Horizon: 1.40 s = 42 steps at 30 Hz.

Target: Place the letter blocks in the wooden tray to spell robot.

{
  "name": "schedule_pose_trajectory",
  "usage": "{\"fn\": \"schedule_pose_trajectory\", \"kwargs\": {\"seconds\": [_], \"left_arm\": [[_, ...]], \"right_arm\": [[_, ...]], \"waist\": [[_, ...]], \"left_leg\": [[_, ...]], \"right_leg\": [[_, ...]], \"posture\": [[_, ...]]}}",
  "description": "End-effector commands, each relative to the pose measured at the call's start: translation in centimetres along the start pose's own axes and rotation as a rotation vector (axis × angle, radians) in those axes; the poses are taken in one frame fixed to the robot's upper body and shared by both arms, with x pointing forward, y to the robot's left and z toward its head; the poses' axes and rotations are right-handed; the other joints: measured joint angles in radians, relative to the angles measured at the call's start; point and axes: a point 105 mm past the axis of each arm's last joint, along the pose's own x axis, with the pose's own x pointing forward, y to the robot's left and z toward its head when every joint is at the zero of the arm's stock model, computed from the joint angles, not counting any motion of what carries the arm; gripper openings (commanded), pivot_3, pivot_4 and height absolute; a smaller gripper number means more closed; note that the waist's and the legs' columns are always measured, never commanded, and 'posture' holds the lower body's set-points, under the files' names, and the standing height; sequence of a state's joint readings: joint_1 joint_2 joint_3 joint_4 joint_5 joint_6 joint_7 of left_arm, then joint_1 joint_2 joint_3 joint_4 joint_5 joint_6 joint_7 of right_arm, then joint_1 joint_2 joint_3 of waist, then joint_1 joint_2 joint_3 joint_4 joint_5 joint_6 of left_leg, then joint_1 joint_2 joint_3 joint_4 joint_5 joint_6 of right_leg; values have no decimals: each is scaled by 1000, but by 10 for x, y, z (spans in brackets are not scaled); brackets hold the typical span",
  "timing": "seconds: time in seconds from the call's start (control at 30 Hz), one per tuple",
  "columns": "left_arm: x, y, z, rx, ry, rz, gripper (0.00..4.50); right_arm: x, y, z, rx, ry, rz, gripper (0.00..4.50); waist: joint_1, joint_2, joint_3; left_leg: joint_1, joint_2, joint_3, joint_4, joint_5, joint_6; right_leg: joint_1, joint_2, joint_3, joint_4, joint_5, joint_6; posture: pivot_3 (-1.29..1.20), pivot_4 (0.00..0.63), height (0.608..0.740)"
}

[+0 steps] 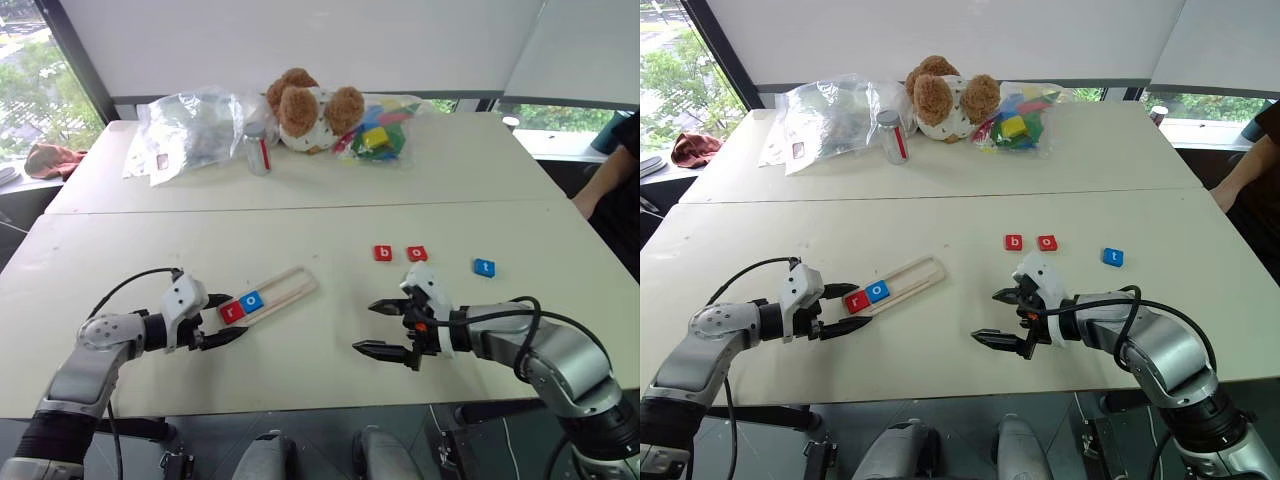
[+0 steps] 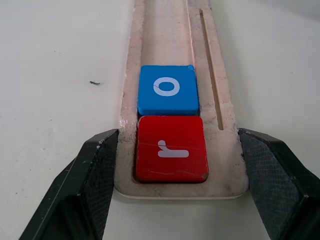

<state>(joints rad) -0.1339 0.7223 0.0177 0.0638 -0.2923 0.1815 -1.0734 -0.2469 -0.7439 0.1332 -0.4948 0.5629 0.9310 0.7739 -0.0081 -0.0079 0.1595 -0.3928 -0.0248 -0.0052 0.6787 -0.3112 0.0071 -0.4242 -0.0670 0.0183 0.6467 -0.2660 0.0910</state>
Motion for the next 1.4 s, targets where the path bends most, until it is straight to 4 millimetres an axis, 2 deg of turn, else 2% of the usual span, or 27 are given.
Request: {"fn": "schedule_pose_trajectory", "kwargs": {"seconds": [0.03, 0.2, 0.33, 0.43, 0.57, 0.73, 0.77, 0.8, 0.83, 1.03, 1.2, 1.3, 1.4], "left_arm": [[10, -10, 11, 39, 12, -120, 3086], [30, -15, 44, 195, -13, -300, 3086], [54, -18, 51, 247, -11, -407, 3086], [73, -12, 55, 259, -22, -426, 3086], [94, -1, 56, 284, -18, -414, 3086], [103, 0, 55, 287, -26, -445, 3086], [103, -1, 55, 286, -26, -449, 3586], [103, -2, 54, 283, -28, -462, 4120], [102, -4, 54, 273, -33, -471, 4459], [87, -1, 56, 279, -50, -442, 4490], [50, 24, 67, 259, -38, -312, 4490], [24, 45, 76, 213, -37, -192, 4490], [0, 56, 94, 192, -73, -90, 4490]], "right_arm": [[-14, -14, 9, -13, -48, -87, 4500], [-36, -62, 9, 15, -92, -371, 4500], [-47, -87, 10, 16, -125, -551, 4500], [-55, -94, 11, 21, -153, -644, 4500], [-60, -94, 11, -10, -158, -709, 4500], [-57, -91, 9, -6, -156, -727, 4500], [-56, -90, 11, -3, -162, -729, 4500], [-55, -90, 12, 1, -169, -731, 4500], [-54, -91, 13, 0, -172, -739, 4500], [-43, -93, 21, -2, -184, -742, 4500], [-17, -95, 44, 79, -260, -715, 4500], [6, -95, 48, 127, -269, -687, 4500], [20, -97, 49, 181, -259, -670, 4500]], "waist": [[4, 0, 0], [13, 0, 0], [17, 0, 0], [16, 0, 0], [18, 0, 0], [18, -1, 0], [18, -1, 0], [18, -1, 0], [18, -1, 0], [14, -1, 0], [-11, -1, 0], [-11, -1, 0], [-5, -1, 0]], "left_leg": [[0, 0, 0, 0, 0, 0], [-1, 0, 0, 2, 0, 0], [-1, -1, 0, 2, 0, 0], [-2, -1, 1, 3, 0, 0], [-3, -1, 1, 4, 0, 1], [-3, -1, 2, 5, 0, 1], [-3, -1, 2, 5, 0, 1], [-2, -1, 2, 5, 1, 1], [-2, -1, 2, 5, 1, 1], [-2, -1, 1, 5, 0, 1], [-2, 1, 1, 5, 1, 1], [-1, 2, 0, 4, 1, 1], [-2, 1, 0, 4, 1, 1]], "right_leg": [[0, 0, 0, 0, 0, 0], [1, 0, 0, 0, 0, 0], [0, 1, 0, 1, 0, 0], [-2, 3, 0, 1, 0, 0], [-2, 4, -1, 2, 0, 1], [-2, 6, -2, 3, 0, 1], [-1, 6, -2, 3, 0, 1], [-1, 6, -2, 3, 0, 1], [-1, 6, -2, 3, 0, 1], [-1, 6, -2, 3, 0, 1], [-2, 7, 0, 4, 0, 1], [-2, 7, -1, 5, 0, 1], [-3, 6, -1, 5, 0, 1]], "posture": [[0, 150, 740], [0, 150, 740], [0, 150, 740], [0, 150, 740], [0, 150, 740], [0, 150, 740], [0, 150, 740], [0, 150, 740], [0, 150, 740], [0, 150, 740], [0, 150, 740], [0, 150, 740], [0, 150, 740]]}}
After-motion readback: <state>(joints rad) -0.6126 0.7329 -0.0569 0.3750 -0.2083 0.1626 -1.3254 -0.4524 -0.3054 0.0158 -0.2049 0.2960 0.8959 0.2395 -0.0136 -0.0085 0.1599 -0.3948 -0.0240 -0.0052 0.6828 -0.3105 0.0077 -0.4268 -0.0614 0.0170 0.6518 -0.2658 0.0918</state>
